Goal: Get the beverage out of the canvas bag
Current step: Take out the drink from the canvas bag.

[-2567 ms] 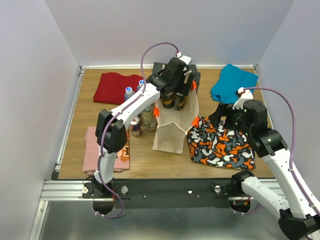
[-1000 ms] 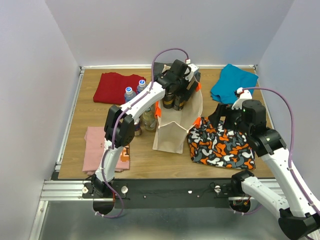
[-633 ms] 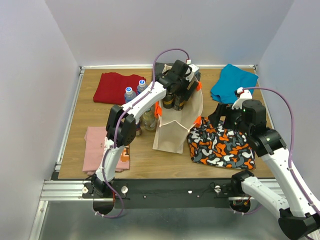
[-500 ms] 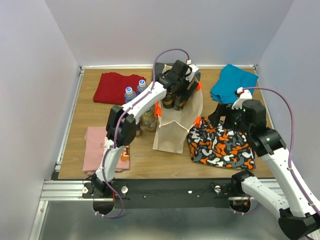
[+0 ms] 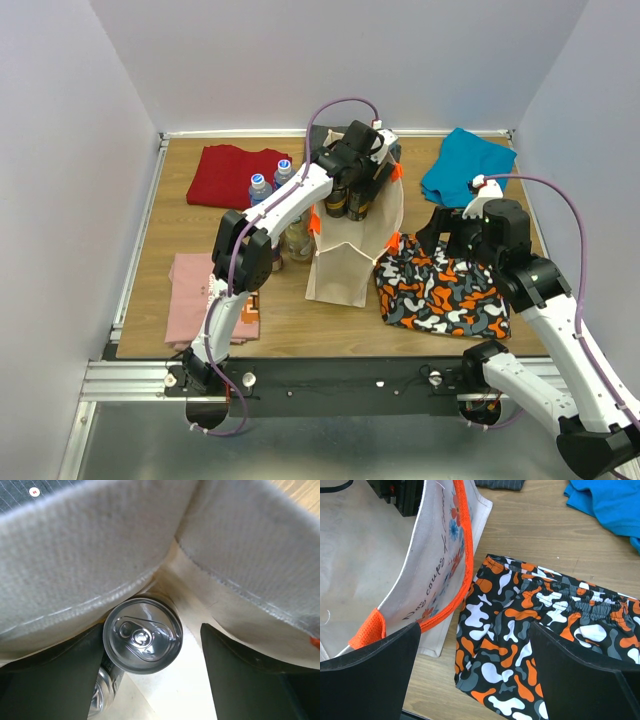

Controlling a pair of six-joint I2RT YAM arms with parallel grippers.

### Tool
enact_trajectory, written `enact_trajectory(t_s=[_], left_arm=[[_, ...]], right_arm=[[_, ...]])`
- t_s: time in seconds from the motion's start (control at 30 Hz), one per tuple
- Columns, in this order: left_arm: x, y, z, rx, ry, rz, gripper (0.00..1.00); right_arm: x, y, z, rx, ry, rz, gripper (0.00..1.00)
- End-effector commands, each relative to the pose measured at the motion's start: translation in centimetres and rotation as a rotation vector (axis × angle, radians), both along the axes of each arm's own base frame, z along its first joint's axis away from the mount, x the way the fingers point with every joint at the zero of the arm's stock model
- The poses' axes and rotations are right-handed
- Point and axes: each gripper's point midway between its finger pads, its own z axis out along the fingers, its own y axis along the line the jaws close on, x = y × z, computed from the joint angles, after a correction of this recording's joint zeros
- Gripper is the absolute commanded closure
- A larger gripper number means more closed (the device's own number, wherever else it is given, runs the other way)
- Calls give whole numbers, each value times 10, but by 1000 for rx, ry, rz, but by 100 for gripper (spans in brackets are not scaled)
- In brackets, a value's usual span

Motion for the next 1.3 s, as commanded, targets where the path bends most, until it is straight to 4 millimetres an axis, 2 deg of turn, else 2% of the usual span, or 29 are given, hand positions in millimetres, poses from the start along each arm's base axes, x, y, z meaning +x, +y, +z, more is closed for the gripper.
enact_trajectory(t_s=[0.0, 0.07, 0.37, 0.53, 0.77, 0.87, 1.17, 1.2, 1.27], left_arm=[[-5, 11, -20, 63, 41, 5, 19], [-5, 11, -19, 63, 41, 5, 28], [-6, 12, -17, 62, 42, 4, 41], [-8, 12, -17, 60, 47, -1, 53], [-10, 12, -5, 49, 33, -4, 96], [-11, 12, 3, 36, 23, -6, 100], [-19, 10, 30, -6, -17, -3, 100], [-21, 11, 26, -2, -11, 1, 100], [-23, 9, 32, -16, -29, 2, 100]], right_arm=[[3, 0, -2, -2, -11, -3, 2], [3, 0, -1, -1, -14, -5, 2], [3, 0, -2, 0, -12, -5, 2], [3, 0, -2, 1, -12, -2, 2], [2, 0, -1, 2, -15, -3, 2], [2, 0, 0, 3, -16, -6, 2], [2, -1, 2, 4, -24, -9, 2], [2, -1, 2, 7, -26, -8, 2], [1, -1, 2, 6, -28, -11, 2]])
